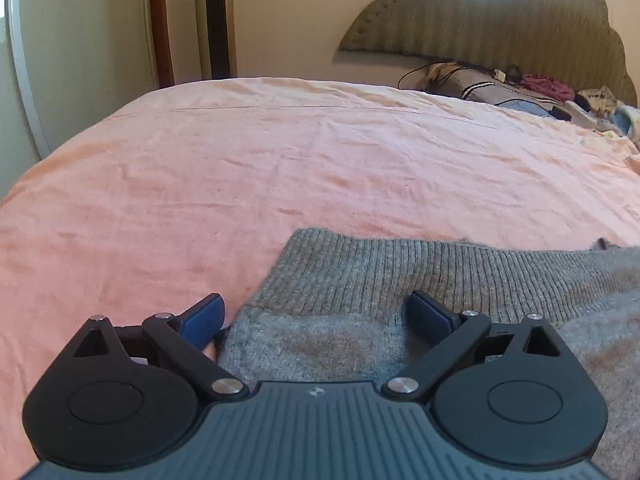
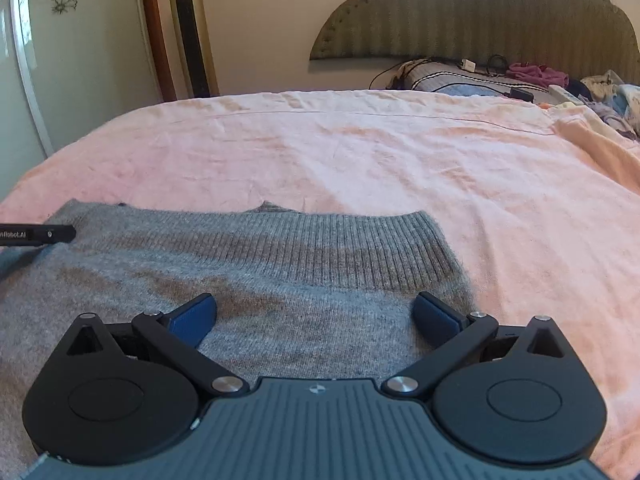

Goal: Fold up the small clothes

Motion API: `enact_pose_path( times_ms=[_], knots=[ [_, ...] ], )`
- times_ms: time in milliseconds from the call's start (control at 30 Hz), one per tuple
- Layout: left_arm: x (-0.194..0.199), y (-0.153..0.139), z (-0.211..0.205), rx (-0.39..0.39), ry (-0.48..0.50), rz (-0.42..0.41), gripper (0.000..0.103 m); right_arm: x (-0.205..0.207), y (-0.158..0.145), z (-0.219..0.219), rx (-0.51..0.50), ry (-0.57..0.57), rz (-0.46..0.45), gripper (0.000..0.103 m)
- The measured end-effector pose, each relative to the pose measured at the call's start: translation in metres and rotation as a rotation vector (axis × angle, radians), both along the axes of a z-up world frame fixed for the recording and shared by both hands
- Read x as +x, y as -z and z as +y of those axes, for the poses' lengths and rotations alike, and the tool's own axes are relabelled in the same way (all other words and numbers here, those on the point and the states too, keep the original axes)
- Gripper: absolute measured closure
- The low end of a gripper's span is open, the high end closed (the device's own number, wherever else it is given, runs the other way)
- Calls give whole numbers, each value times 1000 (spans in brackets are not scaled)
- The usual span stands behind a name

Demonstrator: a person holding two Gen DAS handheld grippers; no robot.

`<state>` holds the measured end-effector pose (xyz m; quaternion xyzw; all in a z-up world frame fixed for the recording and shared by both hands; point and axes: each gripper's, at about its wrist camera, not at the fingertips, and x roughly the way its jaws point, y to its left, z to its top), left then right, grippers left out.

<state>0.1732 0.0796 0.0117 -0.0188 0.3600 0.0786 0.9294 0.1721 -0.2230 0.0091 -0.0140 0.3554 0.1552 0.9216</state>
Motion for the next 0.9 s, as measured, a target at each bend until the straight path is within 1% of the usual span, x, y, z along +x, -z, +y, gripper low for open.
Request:
enact_pose_path(
  times_ms=[100, 133, 167, 200, 233, 267, 300, 367, 400, 433, 467, 567, 600, 667, 700, 733, 767, 800, 833, 867, 900],
  knots=[
    [-8, -8, -9, 64, -28, 0, 3, -5, -4, -1, 9, 14, 2, 0],
    [-16, -14, -13, 70, -35, -10, 5, -8, -11, -1, 9, 41, 15, 0],
    [-25, -20, -16, 53, -19, -30, 5, -13, -18, 0, 27, 63, 17, 0],
    [-36, -26, -19, 25, 17, -50, 5, -21, -24, -1, 61, 59, 5, 0],
    [-44, -30, -24, 9, 45, -62, 5, -29, -29, -2, 105, 31, -12, 0],
    [-51, -33, -29, 6, 75, -70, 5, -34, -31, 0, 118, 13, -19, 0],
    [-55, -32, -33, 11, 98, -66, 5, -37, -29, 3, 99, 5, -10, 0],
    [-53, -18, -37, 32, 112, -17, 4, -36, -14, 13, -3, -7, 26, 0],
    [-52, -8, -32, 26, 107, -17, 3, -40, -5, 14, -28, -17, -1, 0],
    [-54, -5, -23, -19, 107, -42, 3, -44, -3, 10, 6, -15, -20, 0],
    [-52, -6, -18, -44, 98, -41, 1, -43, -4, 6, 27, -7, -12, 0],
    [-47, -4, -27, 13, 85, -29, 1, -42, -3, 9, 10, -8, -12, 0],
    [-46, -5, -28, 21, 77, -27, 1, -42, -3, 9, 8, -7, -11, 0],
    [-51, -10, -34, 49, 46, -30, 2, -44, -4, 9, 10, 0, -13, 0],
    [-59, -16, -37, 44, 35, -33, 3, -47, -7, 10, 6, 18, -11, 0],
    [-68, -22, -39, 6, 56, -42, 2, -52, -11, 10, 6, 46, -2, 0],
    [-81, -27, -40, -42, 100, -54, 2, -61, -15, 10, 22, 64, 6, 0],
    [-92, -30, -43, -65, 133, -58, 2, -70, -18, 9, 46, 60, 5, 0],
    [-102, -29, -46, -63, 155, -54, 2, -80, -18, 10, 57, 49, 2, 0],
    [-109, -24, -49, -54, 173, -38, 2, -88, -15, 11, 45, 39, 3, 0],
    [-114, -15, -50, -41, 181, -19, 2, -96, -8, 14, 5, 27, 3, 0]
  ],
)
